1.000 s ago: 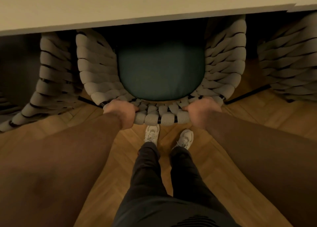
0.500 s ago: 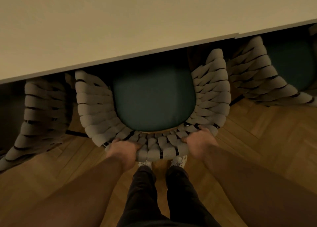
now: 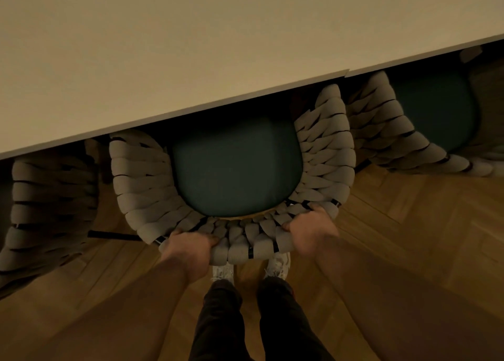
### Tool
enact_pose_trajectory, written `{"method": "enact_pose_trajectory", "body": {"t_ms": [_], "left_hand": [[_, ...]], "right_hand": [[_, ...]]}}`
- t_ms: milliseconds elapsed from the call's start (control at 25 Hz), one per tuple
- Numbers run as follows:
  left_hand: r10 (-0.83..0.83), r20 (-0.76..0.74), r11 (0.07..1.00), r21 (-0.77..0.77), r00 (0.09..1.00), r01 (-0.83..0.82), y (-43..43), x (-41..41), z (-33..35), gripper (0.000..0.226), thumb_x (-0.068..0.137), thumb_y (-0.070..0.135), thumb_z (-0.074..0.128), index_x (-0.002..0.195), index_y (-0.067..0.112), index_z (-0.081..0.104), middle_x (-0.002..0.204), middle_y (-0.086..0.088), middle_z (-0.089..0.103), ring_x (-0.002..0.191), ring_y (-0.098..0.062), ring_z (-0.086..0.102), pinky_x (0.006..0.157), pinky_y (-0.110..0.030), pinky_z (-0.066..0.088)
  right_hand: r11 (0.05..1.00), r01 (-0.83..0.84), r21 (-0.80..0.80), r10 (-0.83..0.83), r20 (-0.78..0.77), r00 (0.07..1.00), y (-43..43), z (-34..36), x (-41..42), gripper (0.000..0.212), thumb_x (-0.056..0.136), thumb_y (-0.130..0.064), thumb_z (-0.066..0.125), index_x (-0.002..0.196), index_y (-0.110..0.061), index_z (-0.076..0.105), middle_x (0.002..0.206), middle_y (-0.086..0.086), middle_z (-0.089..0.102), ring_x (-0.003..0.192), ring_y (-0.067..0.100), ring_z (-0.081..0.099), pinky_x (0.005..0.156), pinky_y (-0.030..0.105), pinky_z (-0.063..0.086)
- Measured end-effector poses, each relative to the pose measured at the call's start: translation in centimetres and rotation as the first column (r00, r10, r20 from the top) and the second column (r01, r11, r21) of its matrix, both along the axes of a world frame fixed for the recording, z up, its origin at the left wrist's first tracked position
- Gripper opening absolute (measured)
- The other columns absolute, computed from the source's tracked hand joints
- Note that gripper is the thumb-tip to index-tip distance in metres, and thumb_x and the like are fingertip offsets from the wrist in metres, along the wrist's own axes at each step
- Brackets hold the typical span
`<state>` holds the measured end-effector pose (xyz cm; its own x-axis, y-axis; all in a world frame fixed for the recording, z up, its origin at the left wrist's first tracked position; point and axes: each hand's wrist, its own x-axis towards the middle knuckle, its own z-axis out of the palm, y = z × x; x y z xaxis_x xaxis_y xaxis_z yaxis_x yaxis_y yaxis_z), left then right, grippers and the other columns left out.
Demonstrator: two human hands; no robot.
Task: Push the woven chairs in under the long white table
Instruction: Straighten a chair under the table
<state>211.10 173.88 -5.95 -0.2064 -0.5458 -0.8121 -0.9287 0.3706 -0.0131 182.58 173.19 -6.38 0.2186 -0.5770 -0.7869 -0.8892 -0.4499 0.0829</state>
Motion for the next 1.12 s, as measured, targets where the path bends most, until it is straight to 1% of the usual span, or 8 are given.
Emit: {"method": "enact_pose_trajectory", "body": {"t_ms": [120,240,440,680,800,1000,1120], "left_hand": [[0.032,-0.021,0.999,0.013,0.999,-0.032,0.1,-1.1,-0.7,0.07,0.089,0.023,0.047,0.154,0.05,0.039,0.146,0.013,0.06,0.13,-0.017,0.058,0.114,-0.046,0.036],[0.015,-0.023,1.0,-0.001,1.0,-0.015,0.1,-1.4,-1.1,0.071,0.09,0.024,0.049,0.156,0.049,0.037,0.146,0.012,0.06,0.13,-0.017,0.058,0.115,-0.044,0.037],[-0.014,-0.017,1.0,-0.016,1.0,0.014,0.3,-1.5,-0.6,0.069,0.09,0.024,0.052,0.155,0.044,0.041,0.147,0.015,0.059,0.131,-0.015,0.057,0.115,-0.044,0.036],[-0.064,-0.048,0.998,-0.019,0.997,0.063,1.0,-1.4,-0.7,0.069,0.092,0.022,0.053,0.156,0.044,0.04,0.152,0.016,0.054,0.134,-0.015,0.055,0.116,-0.044,0.036],[-0.059,-0.052,0.998,-0.03,0.997,0.057,0.2,-1.2,-0.5,0.066,0.091,0.025,0.054,0.152,0.047,0.043,0.144,0.016,0.06,0.127,-0.015,0.06,0.113,-0.043,0.039],[-0.003,-0.049,0.997,-0.077,0.999,0.0,-1.9,-0.3,-0.6,0.062,0.091,0.029,0.052,0.148,0.054,0.046,0.131,0.012,0.068,0.117,-0.018,0.065,0.107,-0.04,0.046],[-0.01,-0.052,0.997,-0.076,0.999,0.006,-1.9,-0.4,-0.5,0.063,0.091,0.027,0.051,0.148,0.054,0.046,0.132,0.012,0.068,0.118,-0.018,0.064,0.108,-0.039,0.044]], "right_hand": [[1.0,-0.007,-0.004,0.007,-0.017,1.0,-1.0,0.1,-1.0,0.043,0.104,-0.026,0.04,0.142,-0.037,0.059,0.124,-0.003,0.073,0.123,0.021,0.063,0.127,0.05,0.015],[1.0,-0.027,-0.012,0.026,-0.024,0.999,-1.3,-0.1,-1.3,0.043,0.105,-0.028,0.04,0.142,-0.038,0.058,0.125,-0.004,0.072,0.125,0.021,0.062,0.127,0.05,0.012],[0.997,-0.031,-0.064,0.03,-0.014,0.999,-0.2,0.0,-1.5,0.038,0.104,-0.028,0.042,0.134,-0.037,0.063,0.114,-0.004,0.074,0.114,0.02,0.065,0.126,0.049,0.013],[1.0,0.005,-0.013,-0.005,-0.005,1.0,1.1,0.0,-1.6,0.039,0.103,-0.026,0.045,0.139,-0.036,0.057,0.12,-0.002,0.072,0.117,0.022,0.063,0.125,0.052,0.015],[1.0,0.015,-0.019,-0.015,-0.015,1.0,0.3,0.0,-1.2,0.039,0.102,-0.024,0.043,0.134,-0.037,0.061,0.116,-0.004,0.073,0.114,0.021,0.065,0.124,0.051,0.017],[0.999,0.04,-0.031,-0.04,-0.012,0.999,-2.5,-0.9,-0.4,0.04,0.102,-0.025,0.044,0.134,-0.036,0.064,0.123,-0.006,0.072,0.119,0.019,0.064,0.123,0.049,0.018],[0.998,0.017,-0.062,-0.018,-0.003,1.0,-2.4,-0.6,-0.4,0.039,0.103,-0.024,0.042,0.134,-0.034,0.064,0.114,-0.006,0.074,0.112,0.019,0.065,0.124,0.049,0.018]]}}
